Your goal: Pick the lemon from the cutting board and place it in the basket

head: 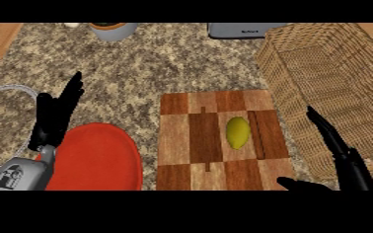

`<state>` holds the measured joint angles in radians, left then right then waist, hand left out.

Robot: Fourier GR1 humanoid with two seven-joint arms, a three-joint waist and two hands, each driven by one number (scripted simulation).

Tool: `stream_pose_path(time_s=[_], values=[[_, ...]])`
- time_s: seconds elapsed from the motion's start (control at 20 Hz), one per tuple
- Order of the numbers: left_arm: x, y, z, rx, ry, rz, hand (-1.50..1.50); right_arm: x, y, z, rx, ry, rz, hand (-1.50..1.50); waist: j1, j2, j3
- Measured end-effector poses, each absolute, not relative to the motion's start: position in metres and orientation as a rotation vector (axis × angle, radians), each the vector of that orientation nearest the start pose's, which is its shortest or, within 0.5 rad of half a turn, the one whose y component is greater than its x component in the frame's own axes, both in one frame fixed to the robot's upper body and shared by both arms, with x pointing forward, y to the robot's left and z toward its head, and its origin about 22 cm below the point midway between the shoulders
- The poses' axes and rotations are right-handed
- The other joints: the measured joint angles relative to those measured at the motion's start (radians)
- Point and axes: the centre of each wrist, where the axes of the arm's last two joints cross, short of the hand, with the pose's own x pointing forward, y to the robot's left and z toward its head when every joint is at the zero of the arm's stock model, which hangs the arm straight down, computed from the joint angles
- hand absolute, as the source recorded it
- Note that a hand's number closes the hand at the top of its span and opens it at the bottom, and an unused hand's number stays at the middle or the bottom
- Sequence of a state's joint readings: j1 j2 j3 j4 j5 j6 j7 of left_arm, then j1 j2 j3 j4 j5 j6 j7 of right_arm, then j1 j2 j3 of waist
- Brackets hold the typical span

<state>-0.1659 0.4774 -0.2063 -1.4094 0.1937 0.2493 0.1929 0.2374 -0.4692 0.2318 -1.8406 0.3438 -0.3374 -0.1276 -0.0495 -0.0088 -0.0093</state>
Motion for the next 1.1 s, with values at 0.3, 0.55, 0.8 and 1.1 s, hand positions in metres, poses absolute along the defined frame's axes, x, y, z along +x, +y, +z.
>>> stream_pose_path(time_s=[0.3,0.55,0.8,1.1], values=[[0.283,0.29,0.03,0.297,-1.341,-0.176,0.0,0.15,-0.27,0.094,-0.514,-1.556,0.779,-1.5,0.016,0.003,0.003],[0.289,0.282,0.028,0.274,-1.349,-0.199,0.0,0.137,-0.257,0.137,-0.486,-1.478,0.794,-1.5,0.033,0.006,0.007],[0.291,0.282,0.028,0.276,-1.361,-0.206,0.0,0.137,-0.249,0.146,-0.508,-1.458,0.742,-1.5,0.042,0.007,0.008],[0.291,0.276,0.032,0.278,-1.353,-0.202,0.0,0.142,-0.249,0.128,-0.585,-1.463,0.686,-1.5,0.045,0.008,0.009]])
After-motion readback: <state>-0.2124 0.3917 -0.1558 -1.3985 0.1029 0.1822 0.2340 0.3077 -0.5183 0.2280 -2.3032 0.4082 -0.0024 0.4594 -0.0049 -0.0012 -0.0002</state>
